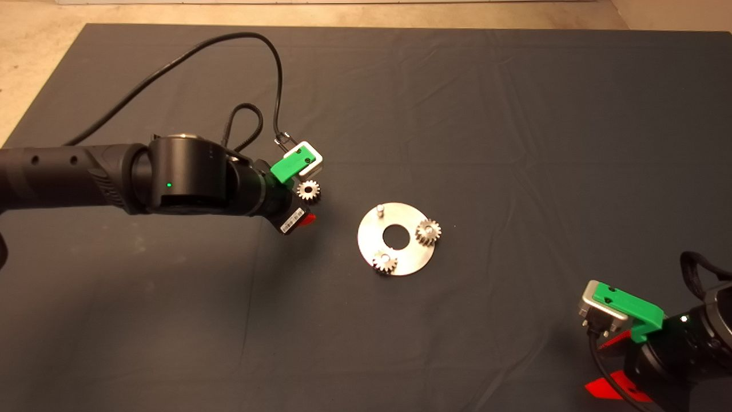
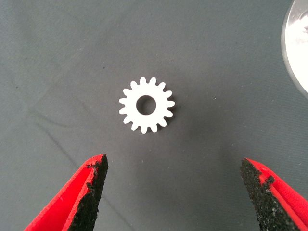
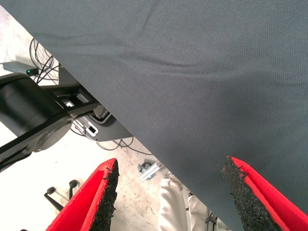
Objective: Install three planetary gears onto the carrier pins
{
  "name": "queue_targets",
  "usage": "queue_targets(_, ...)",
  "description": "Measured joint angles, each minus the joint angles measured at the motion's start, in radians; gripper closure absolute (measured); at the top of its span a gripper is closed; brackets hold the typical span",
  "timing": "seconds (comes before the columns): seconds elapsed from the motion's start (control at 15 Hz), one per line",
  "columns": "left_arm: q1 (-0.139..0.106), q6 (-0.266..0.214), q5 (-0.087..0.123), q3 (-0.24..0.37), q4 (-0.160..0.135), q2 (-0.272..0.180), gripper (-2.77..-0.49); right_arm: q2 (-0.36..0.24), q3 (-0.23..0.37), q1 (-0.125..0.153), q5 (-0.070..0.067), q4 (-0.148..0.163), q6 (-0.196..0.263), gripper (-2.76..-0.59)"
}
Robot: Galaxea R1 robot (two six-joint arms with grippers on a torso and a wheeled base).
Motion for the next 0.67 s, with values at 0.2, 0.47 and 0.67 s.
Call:
queue_targets(0.2,0.000,0.004,-0.032,-0.024,-0.001,0.000,-1.92,0.000,0.001,0.000,0.000,0.000,0.000,-1.61)
queue_targets(0.47,0.000,0.005,-0.079,-0.048,-0.034,0.000,-1.92,0.000,0.005,0.000,0.000,0.001,0.000,-1.61)
queue_targets(0.67,0.000,0.016,-0.087,-0.069,-0.038,0.007,-1.92,0.000,0.006,0.000,0.000,0.009,0.000,-1.61)
